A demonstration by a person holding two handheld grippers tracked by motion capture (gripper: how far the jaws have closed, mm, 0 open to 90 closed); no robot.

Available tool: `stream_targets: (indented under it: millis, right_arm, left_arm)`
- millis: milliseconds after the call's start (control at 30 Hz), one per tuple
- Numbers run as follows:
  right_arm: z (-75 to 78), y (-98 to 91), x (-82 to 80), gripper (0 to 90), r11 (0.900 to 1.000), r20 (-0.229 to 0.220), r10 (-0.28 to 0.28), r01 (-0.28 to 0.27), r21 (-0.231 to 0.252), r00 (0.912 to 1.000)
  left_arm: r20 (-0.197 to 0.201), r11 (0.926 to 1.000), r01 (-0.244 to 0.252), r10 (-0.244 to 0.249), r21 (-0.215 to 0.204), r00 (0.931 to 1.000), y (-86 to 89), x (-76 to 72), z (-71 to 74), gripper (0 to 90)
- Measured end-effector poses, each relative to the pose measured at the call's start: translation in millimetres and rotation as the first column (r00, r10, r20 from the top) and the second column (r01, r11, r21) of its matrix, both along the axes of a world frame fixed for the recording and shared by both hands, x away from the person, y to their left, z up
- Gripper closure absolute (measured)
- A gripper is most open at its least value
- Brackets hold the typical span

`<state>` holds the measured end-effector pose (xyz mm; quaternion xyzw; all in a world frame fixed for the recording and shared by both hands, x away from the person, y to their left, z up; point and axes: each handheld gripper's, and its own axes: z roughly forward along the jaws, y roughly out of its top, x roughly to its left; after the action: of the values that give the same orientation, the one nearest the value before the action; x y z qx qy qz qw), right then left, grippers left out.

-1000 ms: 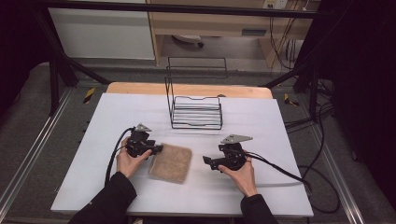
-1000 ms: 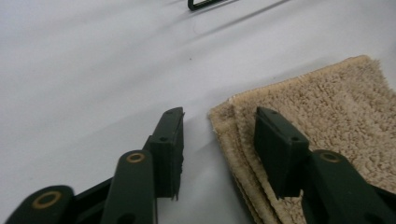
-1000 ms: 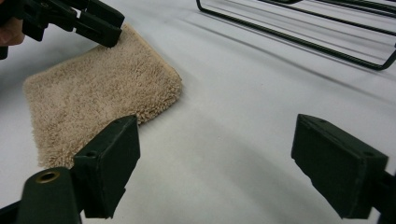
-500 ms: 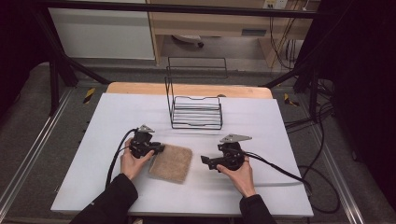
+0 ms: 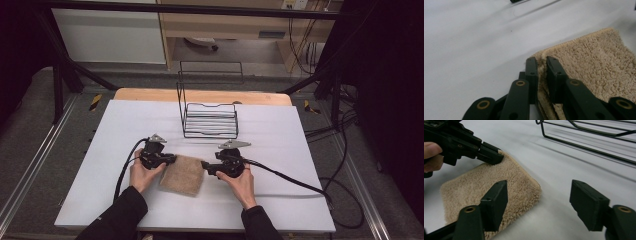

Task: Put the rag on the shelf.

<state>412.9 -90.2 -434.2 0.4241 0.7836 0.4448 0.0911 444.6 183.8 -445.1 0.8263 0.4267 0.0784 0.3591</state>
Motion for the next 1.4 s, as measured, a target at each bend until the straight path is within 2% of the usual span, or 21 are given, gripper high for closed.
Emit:
stream_targets:
  millis: [233,433,733,900,1033,1167,1400]
  right_arm:
    - [-10.5,13.1,7.2,50.7,0.9997,-0.032,-0.017,0.017,-0.019,0.9993]
    - [-18.9,16.4,10.4,61.3,0.9993,-0.078,-0.033,0.031,-0.020,0.9964]
    - [-22.1,18.8,13.2,74.0,0.9993,-0.132,-0.036,0.037,0.002,0.9906]
    - [-22.1,19.4,15.2,81.2,0.9988,-0.175,-0.040,0.045,0.022,0.9837]
    - [-21.7,19.4,15.2,84.2,0.9983,-0.184,-0.041,0.048,0.032,0.9820]
    - [-20.7,19.0,14.9,85.4,0.9982,-0.175,-0.040,0.047,0.037,0.9837]
    - [-13.8,17.0,10.5,85.7,0.9983,-0.130,-0.022,0.029,0.051,0.9912]
  left_arm:
    - [0.006,1.0000,0.006,-0.006,0.002,1.0000,-0.1,-0.1,-0.3,79.1]
    - [0.010,0.9999,0.016,-0.016,0.002,0.9998,0.6,0.1,-0.6,79.0]
    - [0.011,0.9997,0.025,-0.024,-0.005,0.9996,1.9,0.9,-1.1,78.6]
    - [0.003,0.9998,0.020,-0.020,-0.009,0.9998,2.2,1.3,-0.7,78.8]
    - [-0.008,0.9997,0.010,-0.010,-0.020,0.9999,3.0,1.8,-0.3,80.3]
    - [-0.007,0.9995,0.010,-0.010,-0.031,0.9999,4.6,1.1,1.0,81.7]
    - [0.037,0.9971,0.017,-0.014,-0.074,0.9992,10.1,-4.9,11.7,82.6]
